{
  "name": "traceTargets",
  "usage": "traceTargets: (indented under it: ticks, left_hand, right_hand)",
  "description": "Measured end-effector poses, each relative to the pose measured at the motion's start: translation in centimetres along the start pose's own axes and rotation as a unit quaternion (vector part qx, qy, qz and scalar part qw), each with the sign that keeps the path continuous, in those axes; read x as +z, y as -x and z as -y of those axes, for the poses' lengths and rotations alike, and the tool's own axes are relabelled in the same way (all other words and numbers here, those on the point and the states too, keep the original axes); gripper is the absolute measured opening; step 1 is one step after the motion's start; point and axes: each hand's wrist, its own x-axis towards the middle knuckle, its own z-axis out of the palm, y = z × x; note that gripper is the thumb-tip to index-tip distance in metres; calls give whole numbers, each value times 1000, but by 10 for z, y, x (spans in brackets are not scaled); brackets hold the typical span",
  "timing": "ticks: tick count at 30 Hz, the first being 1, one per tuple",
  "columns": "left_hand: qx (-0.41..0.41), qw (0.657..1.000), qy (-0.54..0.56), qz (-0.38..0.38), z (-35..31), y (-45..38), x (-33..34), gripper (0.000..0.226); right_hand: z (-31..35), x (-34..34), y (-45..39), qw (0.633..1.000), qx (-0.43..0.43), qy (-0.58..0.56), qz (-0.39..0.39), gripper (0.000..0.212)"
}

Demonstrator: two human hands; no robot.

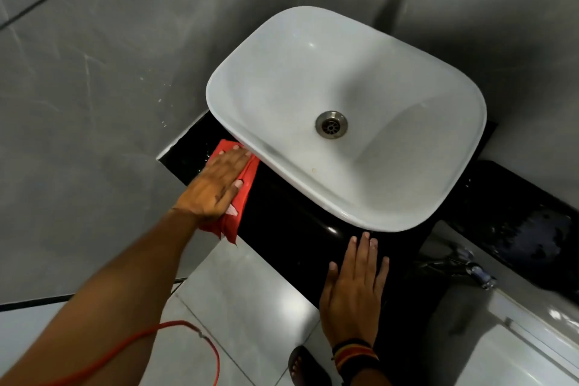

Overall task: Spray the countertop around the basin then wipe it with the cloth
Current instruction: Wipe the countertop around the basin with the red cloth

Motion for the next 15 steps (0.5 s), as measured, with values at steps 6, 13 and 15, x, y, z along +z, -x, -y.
traceTargets:
  ticks: [6, 13, 15]
  left_hand:
    - [-103, 991, 12, -83, 25, 1, -1, 63]
    - [-297, 941, 12, -164, 14, -1, 11, 61]
    - [-375, 909, 15, -184, 2, -7, 16, 59]
  right_hand:
    - [0, 1, 0, 1000, -2, 2, -2, 62]
    - [1, -1, 1, 1000, -4, 5, -1, 62]
    - [0, -2, 1, 1000, -7, 9, 0, 62]
